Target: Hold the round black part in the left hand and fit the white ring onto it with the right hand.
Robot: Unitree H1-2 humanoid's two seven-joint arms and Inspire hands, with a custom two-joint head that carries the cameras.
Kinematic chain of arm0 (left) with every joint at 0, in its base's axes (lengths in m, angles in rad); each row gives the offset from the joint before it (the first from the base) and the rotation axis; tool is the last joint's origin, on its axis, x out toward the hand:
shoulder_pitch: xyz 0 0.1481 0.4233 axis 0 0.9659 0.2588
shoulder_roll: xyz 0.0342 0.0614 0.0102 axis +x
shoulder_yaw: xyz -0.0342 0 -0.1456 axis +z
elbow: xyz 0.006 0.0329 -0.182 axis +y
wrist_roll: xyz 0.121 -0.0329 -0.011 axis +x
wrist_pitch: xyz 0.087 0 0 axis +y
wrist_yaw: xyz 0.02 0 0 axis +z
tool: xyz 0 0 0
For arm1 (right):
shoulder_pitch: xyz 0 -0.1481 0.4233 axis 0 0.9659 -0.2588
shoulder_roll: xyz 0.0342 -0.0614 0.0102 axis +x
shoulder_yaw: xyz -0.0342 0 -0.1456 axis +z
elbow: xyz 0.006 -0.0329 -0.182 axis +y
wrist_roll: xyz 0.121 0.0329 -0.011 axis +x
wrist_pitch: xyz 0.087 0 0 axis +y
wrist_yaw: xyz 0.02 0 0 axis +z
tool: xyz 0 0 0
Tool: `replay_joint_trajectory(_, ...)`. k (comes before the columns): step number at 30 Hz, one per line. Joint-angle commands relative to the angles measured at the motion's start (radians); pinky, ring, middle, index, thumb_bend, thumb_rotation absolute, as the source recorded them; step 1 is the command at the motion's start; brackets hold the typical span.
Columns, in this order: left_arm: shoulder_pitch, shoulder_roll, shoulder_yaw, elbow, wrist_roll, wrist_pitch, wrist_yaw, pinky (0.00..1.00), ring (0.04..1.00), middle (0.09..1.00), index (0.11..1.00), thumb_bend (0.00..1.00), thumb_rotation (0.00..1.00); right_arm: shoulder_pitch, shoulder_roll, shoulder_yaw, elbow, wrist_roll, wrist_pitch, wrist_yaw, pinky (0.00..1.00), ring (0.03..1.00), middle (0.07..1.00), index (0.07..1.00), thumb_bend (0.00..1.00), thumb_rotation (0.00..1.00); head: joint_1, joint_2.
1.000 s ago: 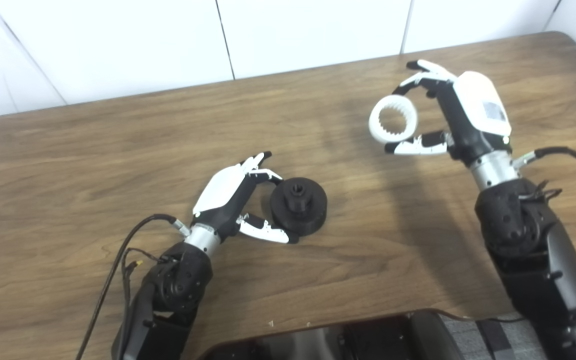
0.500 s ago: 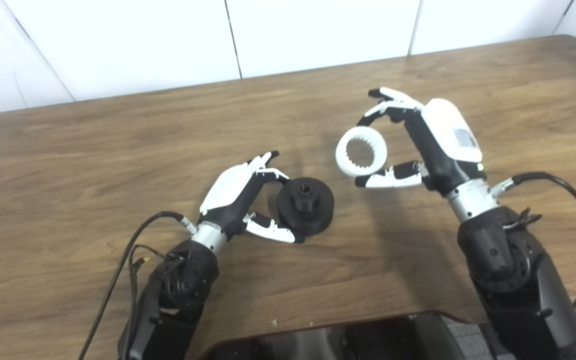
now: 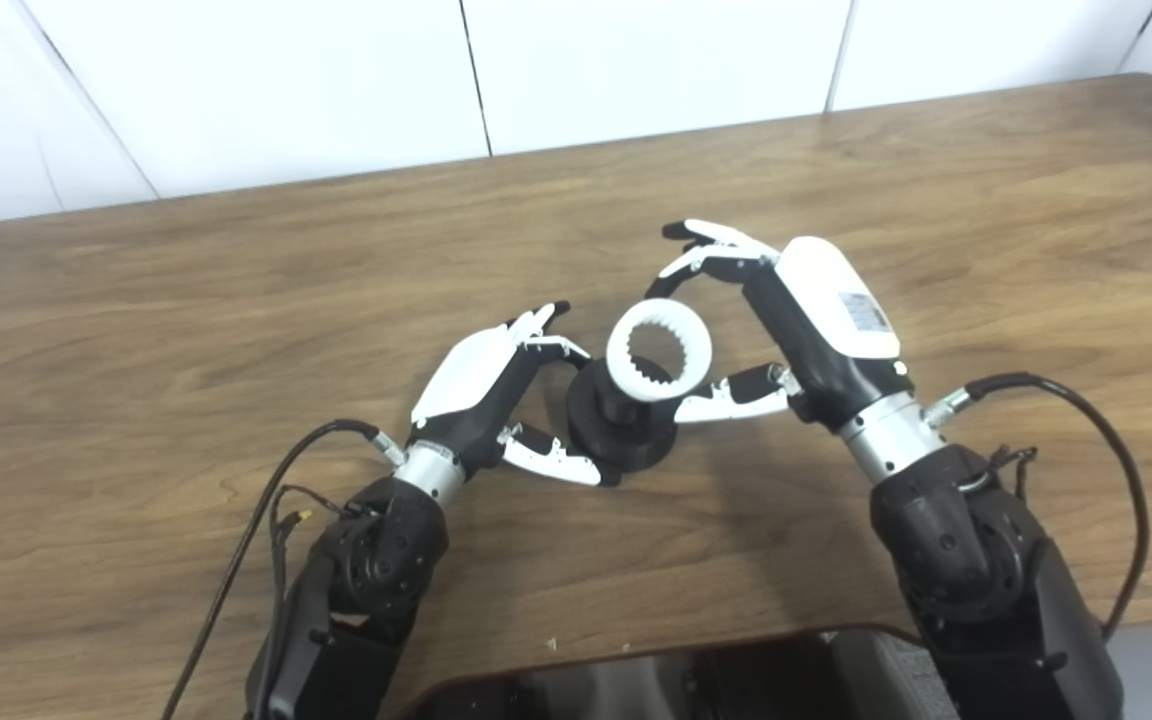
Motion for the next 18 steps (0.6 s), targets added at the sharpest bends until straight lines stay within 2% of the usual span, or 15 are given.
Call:
replay_joint_trajectory(1, -0.044, -0.003, 0.002, -0.043, 0.003, -0.006, 0.006, 1.00, 1.000, 1.000, 0.606, 0.92, 0.32, -0.017, 0.012, 0.004, -0.018, -0.004, -0.037, -0.002, 0.74, 0.804, 0.855, 0.493, 0.52, 0.16, 0.002, 0.001)
replay_joint_trajectory(5, -0.044, -0.005, 0.001, -0.044, 0.005, -0.005, 0.005, 1.00, 1.000, 1.000, 0.605, 0.92, 0.32, -0.014, 0.028, 0.019, 0.001, -0.005, -0.038, 0.001, 0.78, 0.813, 0.859, 0.493, 0.52, 0.16, 0.003, 0.002)
replay_joint_trajectory(18, -0.036, -0.008, -0.002, -0.059, 0.008, 0.006, 0.001, 1.00, 1.000, 1.000, 0.607, 0.92, 0.30, -0.021, 0.047, 0.045, 0.080, -0.034, -0.056, -0.017, 0.80, 0.811, 0.856, 0.493, 0.52, 0.16, 0.009, 0.008)
